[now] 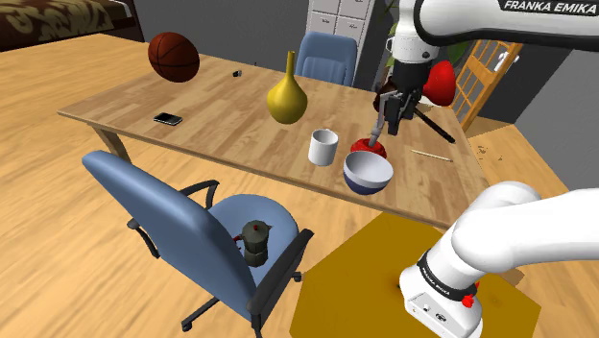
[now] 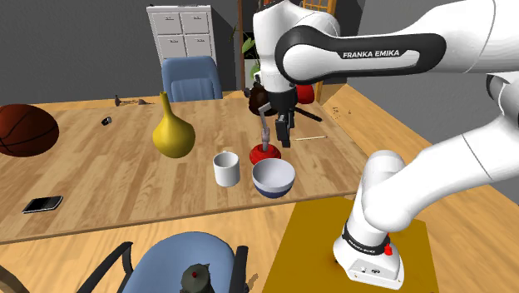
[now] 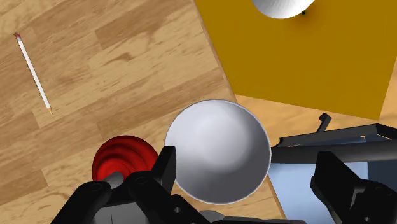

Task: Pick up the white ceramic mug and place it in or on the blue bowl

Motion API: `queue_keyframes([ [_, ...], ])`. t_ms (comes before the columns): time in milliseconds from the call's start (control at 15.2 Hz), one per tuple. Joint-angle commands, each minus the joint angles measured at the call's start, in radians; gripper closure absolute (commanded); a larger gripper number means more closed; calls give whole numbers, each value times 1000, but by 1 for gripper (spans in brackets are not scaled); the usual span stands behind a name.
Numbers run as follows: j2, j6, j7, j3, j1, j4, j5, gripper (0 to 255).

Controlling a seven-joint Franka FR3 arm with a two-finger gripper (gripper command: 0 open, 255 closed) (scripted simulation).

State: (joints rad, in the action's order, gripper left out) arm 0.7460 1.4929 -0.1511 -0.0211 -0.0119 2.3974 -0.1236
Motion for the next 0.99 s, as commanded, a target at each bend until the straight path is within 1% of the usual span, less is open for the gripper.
queue_keyframes([
  [0, 0, 0, 0, 0, 0, 0, 0, 0],
  [462, -210, 234, 57, 1, -2, -3, 34, 0],
  [924, -453, 435, 98, 1, -2, -75, 65, 0],
])
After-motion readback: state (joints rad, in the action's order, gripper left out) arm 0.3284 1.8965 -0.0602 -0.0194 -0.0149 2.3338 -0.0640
